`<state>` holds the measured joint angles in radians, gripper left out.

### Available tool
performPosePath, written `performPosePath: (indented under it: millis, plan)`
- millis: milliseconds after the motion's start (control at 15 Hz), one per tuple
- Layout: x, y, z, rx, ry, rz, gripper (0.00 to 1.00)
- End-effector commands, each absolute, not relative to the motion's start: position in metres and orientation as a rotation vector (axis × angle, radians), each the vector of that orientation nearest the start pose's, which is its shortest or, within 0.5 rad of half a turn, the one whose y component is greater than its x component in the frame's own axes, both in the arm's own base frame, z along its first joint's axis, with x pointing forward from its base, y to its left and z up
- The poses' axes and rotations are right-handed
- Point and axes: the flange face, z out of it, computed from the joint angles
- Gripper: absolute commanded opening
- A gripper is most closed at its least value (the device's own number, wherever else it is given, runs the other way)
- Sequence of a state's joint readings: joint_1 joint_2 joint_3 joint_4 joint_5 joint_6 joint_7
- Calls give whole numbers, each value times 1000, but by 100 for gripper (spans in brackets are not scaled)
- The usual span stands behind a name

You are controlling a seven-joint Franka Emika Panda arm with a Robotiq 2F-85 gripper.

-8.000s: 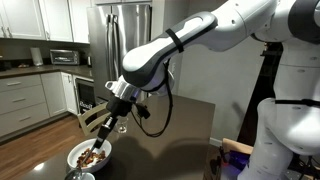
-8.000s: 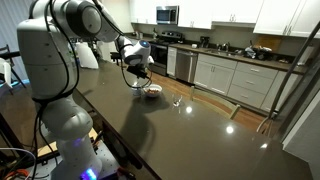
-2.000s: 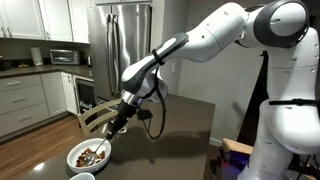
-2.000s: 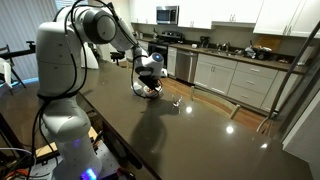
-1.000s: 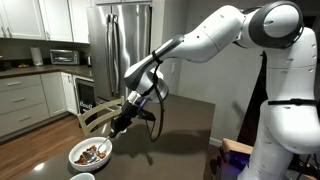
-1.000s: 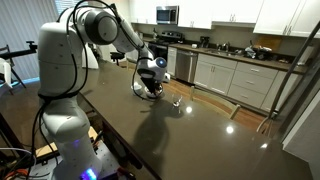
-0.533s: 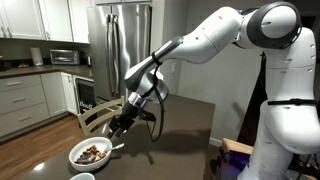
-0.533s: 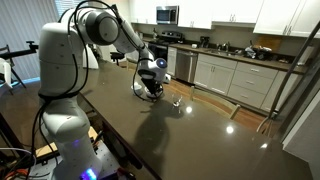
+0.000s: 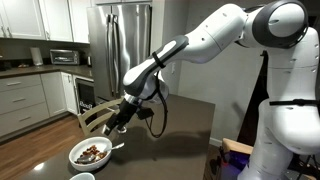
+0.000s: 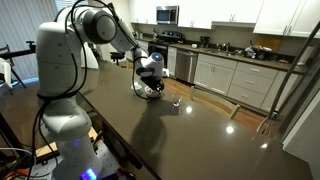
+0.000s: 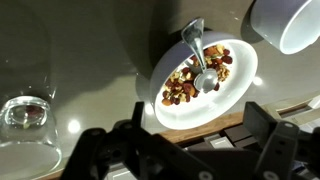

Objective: Pick up the spoon, scoop some contents from the bowl and put them in the white cup.

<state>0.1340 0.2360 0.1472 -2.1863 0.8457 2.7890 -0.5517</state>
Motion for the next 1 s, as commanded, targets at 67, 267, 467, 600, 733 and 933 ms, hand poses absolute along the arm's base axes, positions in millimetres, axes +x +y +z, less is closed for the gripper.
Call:
performPosePath:
  millis: [67,267,467,600,733,933]
  plan:
    - [551,131,334,-2784,-181,-522,100]
    - [551,125,352,-2850,-220,-460,100]
    - [549,121,376,-2884,-255,-379,100]
    - [547,118,393,-2882,-261,-315,100]
    - [546,116,409,-2865,-258,-267,100]
    - [544,114,430,-2860,-249,-223,100]
